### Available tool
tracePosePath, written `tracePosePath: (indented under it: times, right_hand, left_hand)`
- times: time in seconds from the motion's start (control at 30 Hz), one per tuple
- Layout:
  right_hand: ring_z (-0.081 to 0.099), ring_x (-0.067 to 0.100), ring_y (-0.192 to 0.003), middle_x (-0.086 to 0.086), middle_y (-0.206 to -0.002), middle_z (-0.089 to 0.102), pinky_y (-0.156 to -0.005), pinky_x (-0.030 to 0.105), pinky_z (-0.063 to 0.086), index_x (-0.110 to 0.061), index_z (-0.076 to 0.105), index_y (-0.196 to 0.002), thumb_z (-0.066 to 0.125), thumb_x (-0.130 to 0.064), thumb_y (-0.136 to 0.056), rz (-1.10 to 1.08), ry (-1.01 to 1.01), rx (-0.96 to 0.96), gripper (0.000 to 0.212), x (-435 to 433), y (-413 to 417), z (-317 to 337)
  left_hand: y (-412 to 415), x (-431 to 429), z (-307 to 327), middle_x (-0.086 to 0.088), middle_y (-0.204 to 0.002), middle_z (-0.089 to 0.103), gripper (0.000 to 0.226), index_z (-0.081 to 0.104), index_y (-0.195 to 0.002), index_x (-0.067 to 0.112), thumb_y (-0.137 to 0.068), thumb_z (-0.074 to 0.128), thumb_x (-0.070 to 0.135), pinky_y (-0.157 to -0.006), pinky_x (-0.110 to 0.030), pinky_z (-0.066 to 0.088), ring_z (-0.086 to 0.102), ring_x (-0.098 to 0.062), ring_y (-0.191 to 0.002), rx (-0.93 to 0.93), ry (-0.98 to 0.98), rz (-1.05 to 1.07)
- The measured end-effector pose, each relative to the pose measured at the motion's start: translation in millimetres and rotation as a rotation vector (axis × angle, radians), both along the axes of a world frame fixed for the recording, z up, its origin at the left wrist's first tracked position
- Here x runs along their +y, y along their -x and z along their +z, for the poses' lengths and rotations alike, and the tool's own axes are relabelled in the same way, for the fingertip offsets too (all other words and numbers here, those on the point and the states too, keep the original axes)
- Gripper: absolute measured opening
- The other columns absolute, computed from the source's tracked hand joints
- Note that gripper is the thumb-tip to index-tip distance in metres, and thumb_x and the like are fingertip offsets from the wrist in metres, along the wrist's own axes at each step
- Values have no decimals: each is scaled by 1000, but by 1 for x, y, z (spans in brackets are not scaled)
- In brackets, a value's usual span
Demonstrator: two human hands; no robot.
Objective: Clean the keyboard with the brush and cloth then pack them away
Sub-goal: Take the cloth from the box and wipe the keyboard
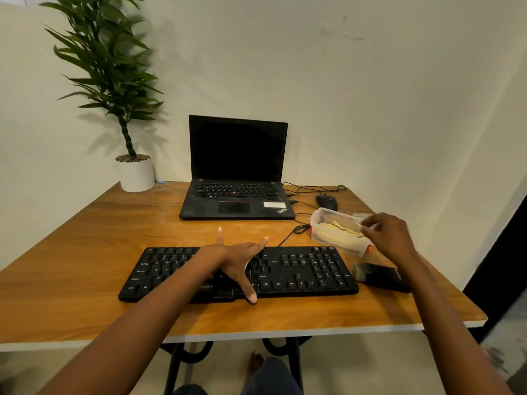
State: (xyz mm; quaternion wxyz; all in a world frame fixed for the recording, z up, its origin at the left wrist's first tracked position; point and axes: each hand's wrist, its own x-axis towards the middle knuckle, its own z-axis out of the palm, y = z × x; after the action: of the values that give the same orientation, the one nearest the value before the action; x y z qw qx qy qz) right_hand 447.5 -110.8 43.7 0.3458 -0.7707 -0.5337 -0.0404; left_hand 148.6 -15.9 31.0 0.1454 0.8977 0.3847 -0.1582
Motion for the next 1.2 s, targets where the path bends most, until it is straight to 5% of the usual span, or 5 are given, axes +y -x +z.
tracePosePath:
  times: [0.27,0.47,0.83,1.03,1.2]
  right_hand:
    - [53,9,-62,8,-81,64,-52,16,43,6,71,-94,64,1,-80,236,440,188,16,103,-18,-9]
    - [55,17,-76,15,-85,66,-68,25,46,2,72,-90,67,-5,-78,252,611,140,15,129,-30,-22]
    - [57,23,-74,8,-77,61,-68,35,52,-7,63,-68,67,3,-77,217,115,352,14,111,-24,6]
    - [59,17,-68,5,-76,60,-64,34,51,-11,56,-74,61,-3,-84,466,-226,786,14,71,28,83]
    - [56,13,-61,1,-70,57,-55,27,43,-15,54,-76,54,-8,-87,650,-135,1027,13,30,85,82]
  left_hand:
    - [0,5,-3,2,-159,-8,129,-28,-143,31,-68,73,58,-94,-66,-29,-10,-22,-145,9,3,6]
    - [1,3,-5,3,-158,-10,128,-30,-142,31,-69,73,58,-91,-65,-31,-11,-20,-145,12,7,0]
    - [6,-2,-8,3,-158,-13,124,-23,-145,33,-69,73,57,-86,-56,-35,-19,-21,-143,-65,-13,-19]
    - [3,-20,11,6,-154,24,78,22,-148,28,-84,60,50,-114,-49,0,20,-14,-142,-689,-64,153]
    - [1,-53,31,6,-135,52,55,36,-143,25,-92,53,39,-98,-25,41,51,-8,-118,-1325,180,378]
